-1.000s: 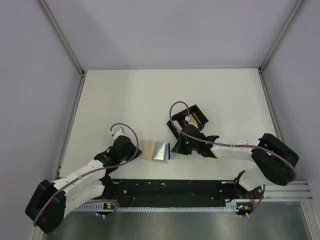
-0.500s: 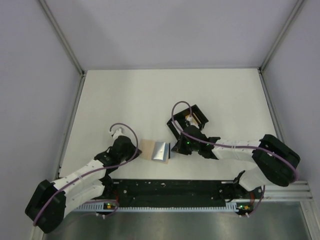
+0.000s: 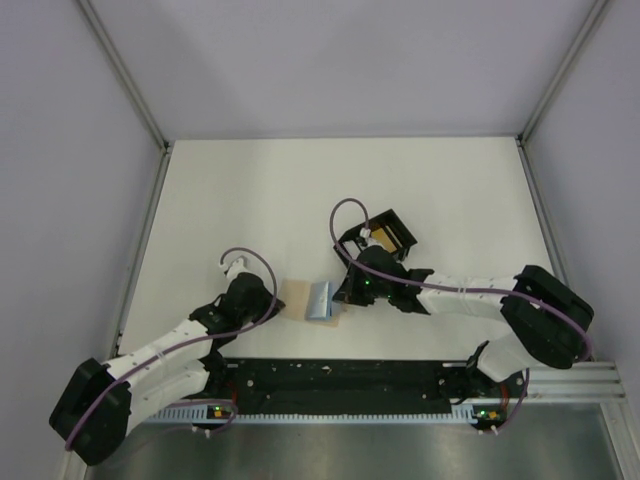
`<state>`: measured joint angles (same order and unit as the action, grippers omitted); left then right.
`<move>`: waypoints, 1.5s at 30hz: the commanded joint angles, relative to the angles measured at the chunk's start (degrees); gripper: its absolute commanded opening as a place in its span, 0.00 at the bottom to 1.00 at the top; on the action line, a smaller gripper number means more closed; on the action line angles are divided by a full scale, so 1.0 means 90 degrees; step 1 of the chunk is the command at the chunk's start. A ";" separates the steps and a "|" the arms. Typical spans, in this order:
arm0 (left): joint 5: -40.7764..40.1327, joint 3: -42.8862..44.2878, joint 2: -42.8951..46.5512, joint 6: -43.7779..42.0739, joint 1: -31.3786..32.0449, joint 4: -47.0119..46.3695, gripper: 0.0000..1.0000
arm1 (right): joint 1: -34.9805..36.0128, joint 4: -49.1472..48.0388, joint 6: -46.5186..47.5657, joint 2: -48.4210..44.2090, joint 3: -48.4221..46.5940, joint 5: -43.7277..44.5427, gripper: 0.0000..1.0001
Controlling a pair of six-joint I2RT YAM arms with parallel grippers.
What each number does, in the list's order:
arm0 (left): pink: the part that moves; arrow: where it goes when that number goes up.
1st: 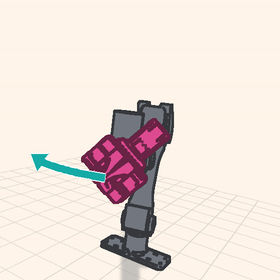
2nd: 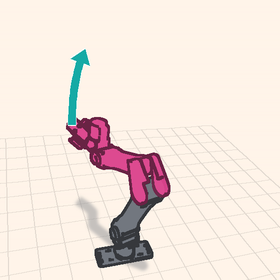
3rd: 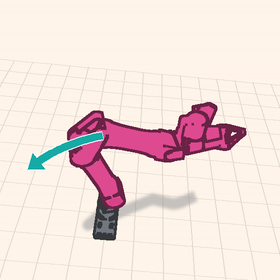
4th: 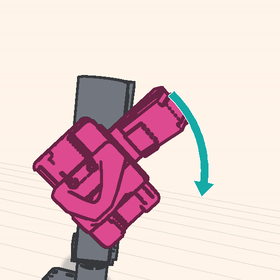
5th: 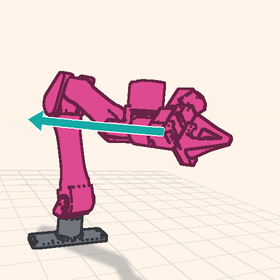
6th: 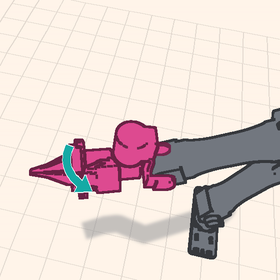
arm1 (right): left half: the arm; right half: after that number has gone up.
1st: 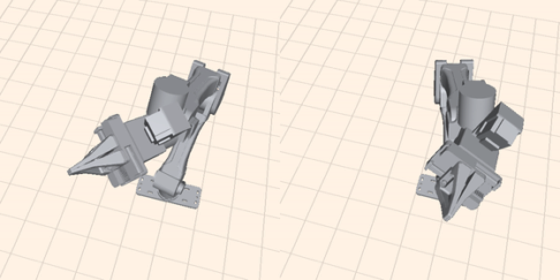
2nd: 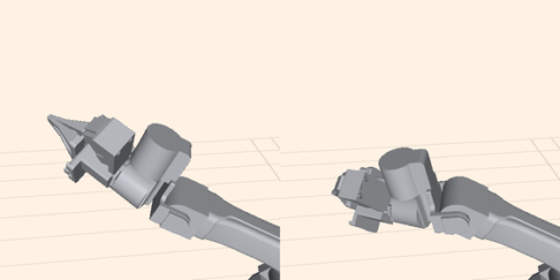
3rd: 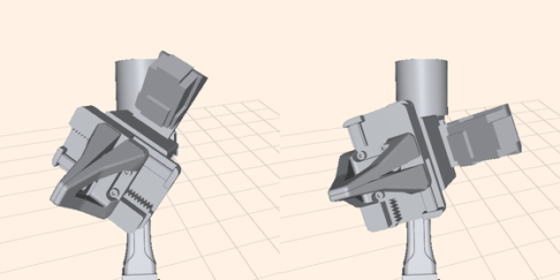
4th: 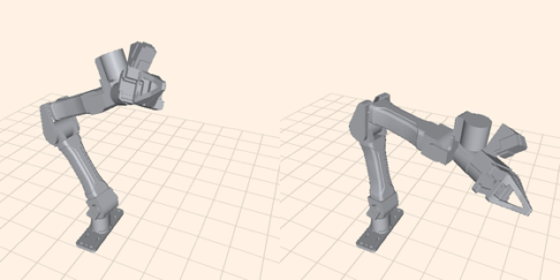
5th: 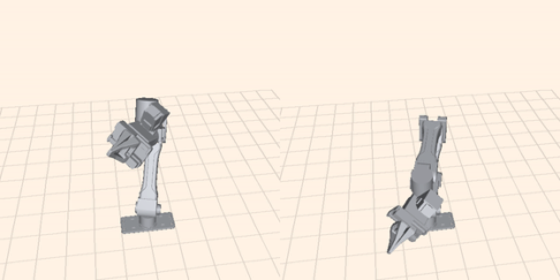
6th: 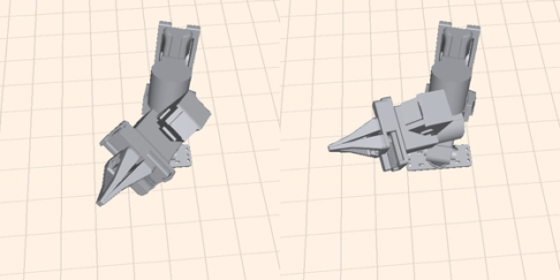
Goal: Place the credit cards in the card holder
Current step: Insert the credit card into the card holder.
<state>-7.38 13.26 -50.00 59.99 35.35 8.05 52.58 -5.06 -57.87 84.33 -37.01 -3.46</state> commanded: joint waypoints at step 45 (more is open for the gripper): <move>-0.0577 -0.0438 0.0350 0.1176 0.0661 -0.0123 0.00 | 0.0321 -0.1662 -0.0191 0.0268 0.0274 -0.0054 0.00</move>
<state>-11.29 10.81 -46.63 68.34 40.27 8.51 57.19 -9.72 -57.10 86.41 -36.29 -0.43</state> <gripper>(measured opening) 0.023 0.004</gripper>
